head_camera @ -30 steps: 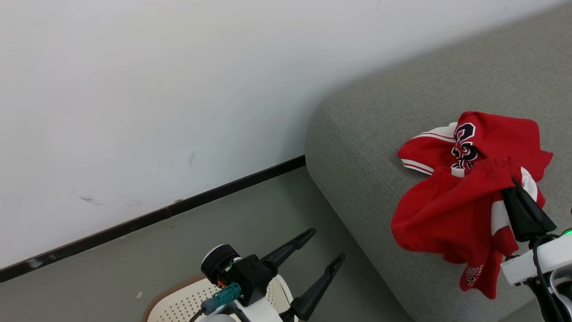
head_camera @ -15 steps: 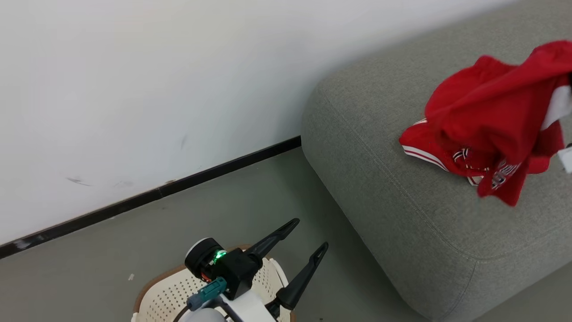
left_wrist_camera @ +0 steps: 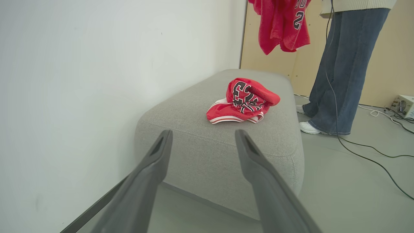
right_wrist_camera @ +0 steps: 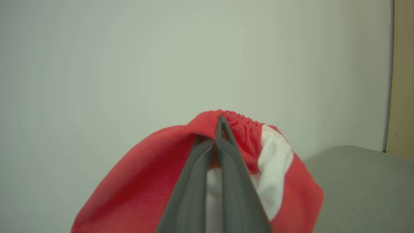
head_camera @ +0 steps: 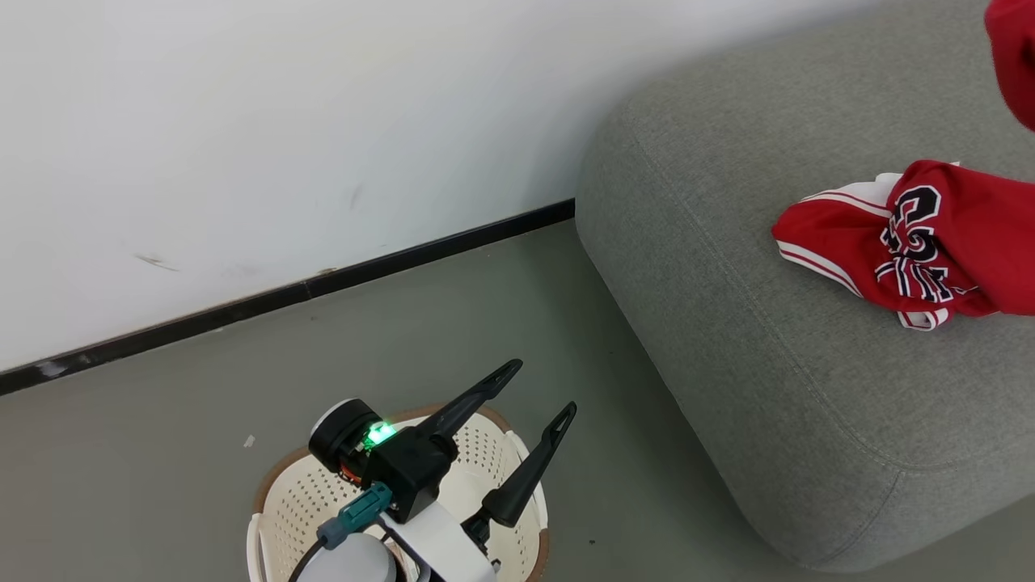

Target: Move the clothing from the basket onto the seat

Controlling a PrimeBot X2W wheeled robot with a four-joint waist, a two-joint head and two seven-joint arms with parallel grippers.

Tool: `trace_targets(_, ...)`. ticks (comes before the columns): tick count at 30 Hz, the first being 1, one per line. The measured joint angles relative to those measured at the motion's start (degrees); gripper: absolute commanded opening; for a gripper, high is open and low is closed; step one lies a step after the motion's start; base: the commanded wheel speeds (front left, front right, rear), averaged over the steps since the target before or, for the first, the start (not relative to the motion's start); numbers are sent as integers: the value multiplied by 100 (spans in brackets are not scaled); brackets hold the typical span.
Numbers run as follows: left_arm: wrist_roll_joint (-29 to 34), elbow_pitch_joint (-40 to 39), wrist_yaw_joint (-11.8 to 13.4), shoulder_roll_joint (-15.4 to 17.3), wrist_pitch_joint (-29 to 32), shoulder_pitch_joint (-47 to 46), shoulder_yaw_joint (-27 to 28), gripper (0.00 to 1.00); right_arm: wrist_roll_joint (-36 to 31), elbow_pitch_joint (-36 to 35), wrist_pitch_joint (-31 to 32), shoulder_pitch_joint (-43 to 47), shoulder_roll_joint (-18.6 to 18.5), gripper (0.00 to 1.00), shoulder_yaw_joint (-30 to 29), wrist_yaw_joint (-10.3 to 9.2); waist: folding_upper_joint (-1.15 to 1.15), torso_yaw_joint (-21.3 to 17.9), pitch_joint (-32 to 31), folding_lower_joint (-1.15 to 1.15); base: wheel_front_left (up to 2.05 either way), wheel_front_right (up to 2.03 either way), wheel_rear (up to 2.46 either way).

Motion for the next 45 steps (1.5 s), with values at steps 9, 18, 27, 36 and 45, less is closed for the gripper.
trace_targets(9,82,-207,24,42,66,-131,11,100,-415,701,54,-215,-280,0,-156,1,0,259,323,0,0,0,0)
trace_targets(18,118,-446,16,-40,188,-376,-97,100,-554,1308,-166,-275,-409,0,-338,1,0,481,629,0,0,0,0)
trace_targets(27,153,-512,-46,-151,319,-681,-341,100,-693,2096,-572,262,-48,0,-438,1,0,678,1023,1,0,0,0)
trace_targets(36,174,-453,-90,-126,369,-885,-342,100,-683,2643,-925,733,346,0,-712,1,0,759,1330,0,0,0,0)
trace_targets(45,197,-367,-93,-122,367,-1018,-336,100,-657,3002,-1066,841,433,0,-945,1,0,793,1538,0,0,0,0)
